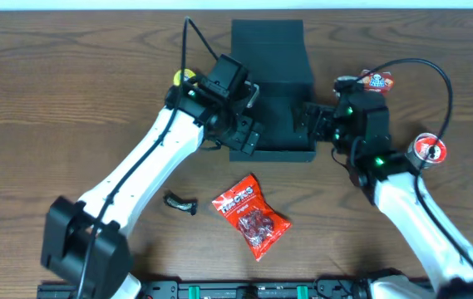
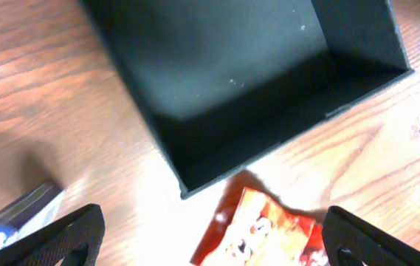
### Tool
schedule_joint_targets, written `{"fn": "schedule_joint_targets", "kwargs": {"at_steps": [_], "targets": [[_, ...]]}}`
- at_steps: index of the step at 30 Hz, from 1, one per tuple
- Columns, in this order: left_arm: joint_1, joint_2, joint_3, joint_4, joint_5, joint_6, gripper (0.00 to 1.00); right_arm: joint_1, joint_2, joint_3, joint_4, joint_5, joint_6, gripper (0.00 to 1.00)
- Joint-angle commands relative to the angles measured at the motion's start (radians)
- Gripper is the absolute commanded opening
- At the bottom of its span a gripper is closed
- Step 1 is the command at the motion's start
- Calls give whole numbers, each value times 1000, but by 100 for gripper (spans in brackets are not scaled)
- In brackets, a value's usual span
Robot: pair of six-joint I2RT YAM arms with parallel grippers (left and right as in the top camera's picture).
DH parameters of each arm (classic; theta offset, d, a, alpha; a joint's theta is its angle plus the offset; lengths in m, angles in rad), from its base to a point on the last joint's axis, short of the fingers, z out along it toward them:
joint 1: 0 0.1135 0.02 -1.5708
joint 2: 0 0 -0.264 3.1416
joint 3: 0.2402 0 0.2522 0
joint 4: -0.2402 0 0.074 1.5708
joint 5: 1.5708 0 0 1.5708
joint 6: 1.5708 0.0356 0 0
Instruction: Pack container
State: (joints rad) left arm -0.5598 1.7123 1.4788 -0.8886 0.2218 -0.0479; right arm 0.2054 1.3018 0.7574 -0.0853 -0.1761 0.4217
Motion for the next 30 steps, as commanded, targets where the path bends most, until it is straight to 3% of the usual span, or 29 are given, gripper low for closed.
{"fn": "schedule_joint_targets", "kwargs": {"at_steps": [1, 8, 14, 24, 30], "targets": [[4, -93, -4, -29, -77, 6, 95, 1, -123, 8, -106, -24, -49, 99], [4, -292, -5, -130, -187, -4, 95, 96, -389, 8, -401, -48, -80, 99], [4, -451, -5, -229, -302, -50, 95, 295, -528, 21, -602, 60, -76, 99], [4, -576, -5, -346, -374, -134, 95, 547, -344, 139, -860, 111, -18, 99], [4, -581, -5, -349, -415, -160, 95, 630, -185, 144, -891, 124, -46, 99]]}}
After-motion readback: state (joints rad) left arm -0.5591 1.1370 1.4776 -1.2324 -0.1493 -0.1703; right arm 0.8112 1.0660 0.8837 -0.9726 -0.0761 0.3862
